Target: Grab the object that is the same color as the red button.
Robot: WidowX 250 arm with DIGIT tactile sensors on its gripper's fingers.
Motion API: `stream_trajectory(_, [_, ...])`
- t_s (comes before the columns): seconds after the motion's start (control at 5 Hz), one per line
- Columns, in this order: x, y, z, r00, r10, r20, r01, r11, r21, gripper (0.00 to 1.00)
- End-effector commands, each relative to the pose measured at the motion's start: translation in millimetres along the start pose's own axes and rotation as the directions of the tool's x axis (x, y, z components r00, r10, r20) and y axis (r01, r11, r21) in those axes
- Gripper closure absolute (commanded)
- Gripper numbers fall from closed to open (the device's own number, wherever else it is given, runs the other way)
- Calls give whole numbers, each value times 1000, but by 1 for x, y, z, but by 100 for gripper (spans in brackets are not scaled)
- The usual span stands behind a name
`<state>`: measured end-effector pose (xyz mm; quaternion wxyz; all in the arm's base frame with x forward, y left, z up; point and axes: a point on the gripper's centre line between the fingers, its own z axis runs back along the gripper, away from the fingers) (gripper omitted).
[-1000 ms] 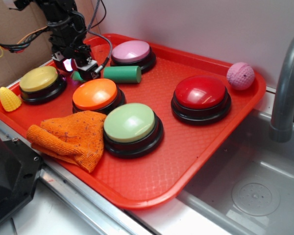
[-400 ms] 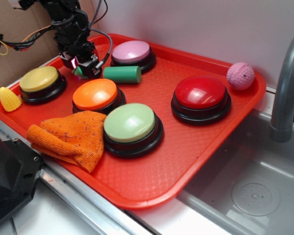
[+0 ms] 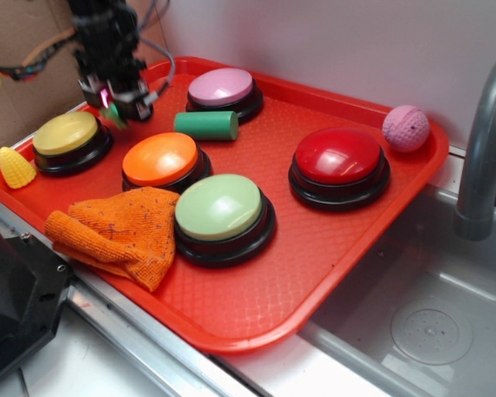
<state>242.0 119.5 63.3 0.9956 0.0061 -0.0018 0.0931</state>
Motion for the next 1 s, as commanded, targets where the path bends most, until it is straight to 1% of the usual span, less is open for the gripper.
stream_trajectory(0.0, [-15,-37,79,993,-119,24,120,992,-33,100])
stream_trajectory(0.2, [-34,-77,100,971,-234,38,236,970,-51,100])
stream_trajectory(0.4, [-51,-105,108,954,-299,30,300,952,-63,100])
stream_trajectory(0.6, [-58,-117,108,947,-318,37,320,944,-82,100])
stream_trajectory(0.8, [-58,-115,105,961,-274,23,275,956,-103,100])
